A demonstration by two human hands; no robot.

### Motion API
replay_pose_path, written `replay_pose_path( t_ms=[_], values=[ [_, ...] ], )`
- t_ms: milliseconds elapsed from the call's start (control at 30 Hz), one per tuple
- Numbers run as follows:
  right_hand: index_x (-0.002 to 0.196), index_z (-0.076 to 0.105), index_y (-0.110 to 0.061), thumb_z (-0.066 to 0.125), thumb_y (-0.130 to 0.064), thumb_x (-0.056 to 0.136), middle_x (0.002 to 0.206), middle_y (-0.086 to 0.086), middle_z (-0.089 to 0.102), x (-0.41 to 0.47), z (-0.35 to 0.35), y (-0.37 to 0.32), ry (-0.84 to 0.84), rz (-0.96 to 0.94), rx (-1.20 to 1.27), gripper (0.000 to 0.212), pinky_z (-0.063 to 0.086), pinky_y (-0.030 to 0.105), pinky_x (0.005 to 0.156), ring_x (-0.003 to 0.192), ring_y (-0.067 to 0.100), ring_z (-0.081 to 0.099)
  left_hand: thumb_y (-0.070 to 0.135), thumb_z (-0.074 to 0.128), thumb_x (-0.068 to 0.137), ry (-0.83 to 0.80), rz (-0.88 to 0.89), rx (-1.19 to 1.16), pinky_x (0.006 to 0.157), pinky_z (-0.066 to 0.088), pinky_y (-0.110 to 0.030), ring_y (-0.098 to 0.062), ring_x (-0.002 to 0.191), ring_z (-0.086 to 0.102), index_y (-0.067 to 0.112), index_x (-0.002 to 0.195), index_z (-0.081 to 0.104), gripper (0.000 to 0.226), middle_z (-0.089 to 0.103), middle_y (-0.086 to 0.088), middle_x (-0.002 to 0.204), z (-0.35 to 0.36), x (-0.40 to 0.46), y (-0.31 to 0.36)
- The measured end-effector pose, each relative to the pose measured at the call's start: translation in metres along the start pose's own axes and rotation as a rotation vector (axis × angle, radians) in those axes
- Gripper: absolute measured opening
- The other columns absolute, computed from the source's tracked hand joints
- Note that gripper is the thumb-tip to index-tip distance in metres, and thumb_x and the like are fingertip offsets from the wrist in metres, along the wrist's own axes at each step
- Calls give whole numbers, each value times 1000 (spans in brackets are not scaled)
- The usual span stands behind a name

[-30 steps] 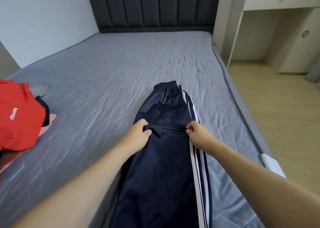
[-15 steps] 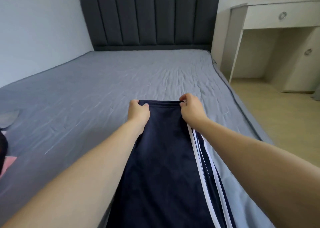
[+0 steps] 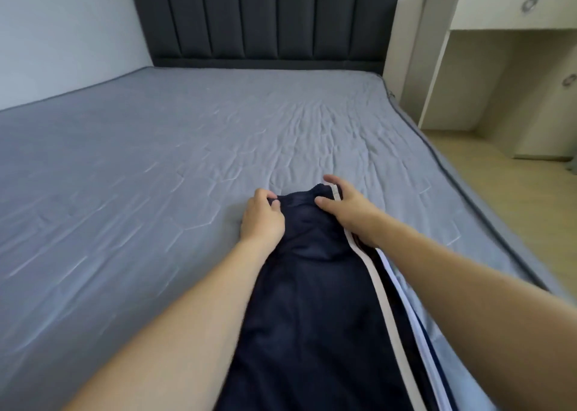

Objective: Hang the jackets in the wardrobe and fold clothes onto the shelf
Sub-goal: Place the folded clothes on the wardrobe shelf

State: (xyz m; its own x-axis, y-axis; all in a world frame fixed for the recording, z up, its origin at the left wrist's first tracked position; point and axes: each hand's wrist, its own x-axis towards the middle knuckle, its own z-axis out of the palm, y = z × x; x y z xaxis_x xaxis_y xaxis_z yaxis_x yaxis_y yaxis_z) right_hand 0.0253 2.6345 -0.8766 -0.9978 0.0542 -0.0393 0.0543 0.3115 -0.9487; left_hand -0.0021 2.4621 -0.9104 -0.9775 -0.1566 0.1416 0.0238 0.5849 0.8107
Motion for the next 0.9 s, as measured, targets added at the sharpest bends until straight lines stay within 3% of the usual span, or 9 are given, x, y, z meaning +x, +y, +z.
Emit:
replay_pose_path(
  t_ms=[100,167,233,300,500,633,733,800,900],
  values=[
    [106,65,-19,62,-23,94,104,2,69,-1,-29,-19,-67,42,-13,13,55,21,69,80,9,67,26,44,100,-19,50,-168,64,43,-29,-15,75,53,26,98,53,10,59,7,91,-7,13,17],
    [108,60,-12,59,-30,95,103,5,66,5,-42,-17,18,47,-155,23,50,27,73,86,16,63,25,44,99,-25,126,-115,56,36,-27,-10,66,50,28,89,51,13,56,11,82,-7,23,34],
    [113,55,-9,56,-34,96,106,7,61,10,-41,-4,92,45,-382,30,45,34,79,94,24,57,22,42,98,-65,160,35,63,40,-31,-15,76,54,26,89,50,13,58,6,90,2,30,40],
    [118,53,-11,53,-34,97,110,5,57,18,-29,12,127,27,-498,31,40,32,77,96,24,53,23,41,100,-121,91,177,79,46,-36,-26,93,57,20,98,52,11,59,-3,107,14,33,28],
    [117,53,-15,57,-40,93,110,1,57,35,-15,41,256,-91,-416,35,34,25,68,90,15,47,42,45,98,-61,-17,201,82,41,-36,-28,98,53,19,116,45,29,51,1,106,26,42,-1],
    [132,48,-11,65,-50,86,125,4,58,24,-26,39,196,43,-347,63,43,33,94,114,23,55,53,52,91,-157,-120,16,85,42,-34,-22,98,52,17,128,45,52,52,4,113,11,29,-2],
    [140,38,-7,69,-47,84,133,8,54,-6,-31,28,100,187,-238,75,43,41,103,120,27,54,47,63,89,-266,-295,-251,79,52,-34,-20,93,62,12,118,58,45,64,-2,110,-18,7,2],
    [144,31,-10,72,-40,84,126,9,54,-35,-31,18,115,302,-88,78,51,42,92,110,28,58,38,64,92,-426,-466,-377,72,52,-32,-21,87,65,8,114,65,38,70,-8,107,-47,-15,4],
    [133,43,-7,76,-35,80,102,9,64,-85,-37,3,99,493,135,68,54,33,56,72,24,66,36,67,90,-645,-676,-451,81,56,-38,-28,92,71,6,112,70,38,74,-12,105,-90,-60,3]
  ],
)
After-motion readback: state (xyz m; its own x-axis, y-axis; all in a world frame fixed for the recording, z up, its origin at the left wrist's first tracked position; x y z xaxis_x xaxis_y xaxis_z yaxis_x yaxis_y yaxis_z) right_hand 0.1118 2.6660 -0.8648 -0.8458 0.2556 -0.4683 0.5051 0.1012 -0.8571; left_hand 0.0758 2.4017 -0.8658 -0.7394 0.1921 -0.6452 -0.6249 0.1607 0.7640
